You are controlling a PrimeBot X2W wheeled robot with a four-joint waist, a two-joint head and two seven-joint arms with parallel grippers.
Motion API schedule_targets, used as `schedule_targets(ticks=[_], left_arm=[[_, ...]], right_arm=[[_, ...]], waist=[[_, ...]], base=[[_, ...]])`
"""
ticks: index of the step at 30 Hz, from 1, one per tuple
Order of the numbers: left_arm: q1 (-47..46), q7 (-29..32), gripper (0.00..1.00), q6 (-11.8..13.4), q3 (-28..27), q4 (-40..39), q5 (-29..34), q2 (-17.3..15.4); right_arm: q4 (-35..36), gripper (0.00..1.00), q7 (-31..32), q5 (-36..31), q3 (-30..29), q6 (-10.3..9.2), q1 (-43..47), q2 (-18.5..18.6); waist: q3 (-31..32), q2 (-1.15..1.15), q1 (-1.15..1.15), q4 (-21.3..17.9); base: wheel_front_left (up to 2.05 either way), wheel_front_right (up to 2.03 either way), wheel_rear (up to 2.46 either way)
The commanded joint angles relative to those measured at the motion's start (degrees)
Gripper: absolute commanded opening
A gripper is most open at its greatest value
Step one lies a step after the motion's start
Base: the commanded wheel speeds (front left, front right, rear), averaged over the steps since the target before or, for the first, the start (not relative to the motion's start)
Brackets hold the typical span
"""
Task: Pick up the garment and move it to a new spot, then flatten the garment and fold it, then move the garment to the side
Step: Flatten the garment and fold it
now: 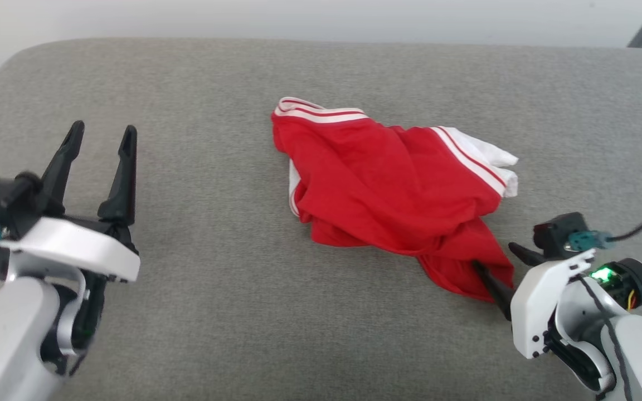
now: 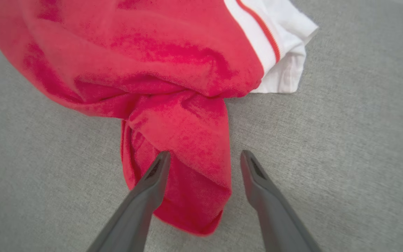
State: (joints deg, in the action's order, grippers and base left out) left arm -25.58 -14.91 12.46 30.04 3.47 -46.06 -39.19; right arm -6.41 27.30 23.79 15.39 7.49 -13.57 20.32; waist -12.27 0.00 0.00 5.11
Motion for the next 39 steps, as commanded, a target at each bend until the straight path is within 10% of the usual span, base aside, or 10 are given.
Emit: schedule_targets(ticks=[1, 15, 16, 17, 26, 39], left_arm=[[1.57, -0.32, 1.0, 0.27, -0.99, -0.73, 0.83, 0.69], [16.64, -0.34, 1.0, -3.87, -17.74, -3.01, 12.94, 13.06], [17.51, -0.34, 1.0, -4.53, -18.87, -2.89, 13.72, 14.04], [18.27, -0.34, 1.0, -5.14, -20.08, -2.8, 14.28, 15.13], [24.4, -0.35, 1.0, -10.16, -28.84, -2.13, 19.13, 22.21], [30.08, -0.34, 1.0, -16.17, -38.21, -2.87, 24.22, 29.31]], right_arm=[[-0.64, 1.0, 0.66, -0.4, 0.3, 0.0, -0.77, 0.12], [-15.81, 1.0, 6.01, 1.24, 8.9, 0.0, -6.97, 0.36], [-16.4, 0.34, 5.97, 1.38, 9.48, 0.01, -7.27, 0.5], [-16.75, 0.0, 5.9, 1.78, 9.98, 0.01, -7.6, 0.48], [-11.57, 0.0, 9.49, 6.46, 11.77, 0.0, -8.15, 3.23], [13.58, 0.0, 25.52, 16.13, 8.96, 0.0, 5.04, 8.54]], waist=[[-0.01, 0.0, 0.0, 0.69], [0.71, 0.0, 0.0, 3.31], [0.87, 0.0, 0.0, 3.31], [1.12, 0.0, 0.0, 3.32], [3.47, 0.0, 0.0, 2.35], [5.79, 0.0, 0.0, 0.41]], base=[[0.0, 0.0, 0.0], [0.0, 0.0, 0.0], [0.0, 0.0, 0.0], [0.0, 0.0, 0.0], [0.0, 0.0, 0.0], [0.0, 0.0, 0.0]])
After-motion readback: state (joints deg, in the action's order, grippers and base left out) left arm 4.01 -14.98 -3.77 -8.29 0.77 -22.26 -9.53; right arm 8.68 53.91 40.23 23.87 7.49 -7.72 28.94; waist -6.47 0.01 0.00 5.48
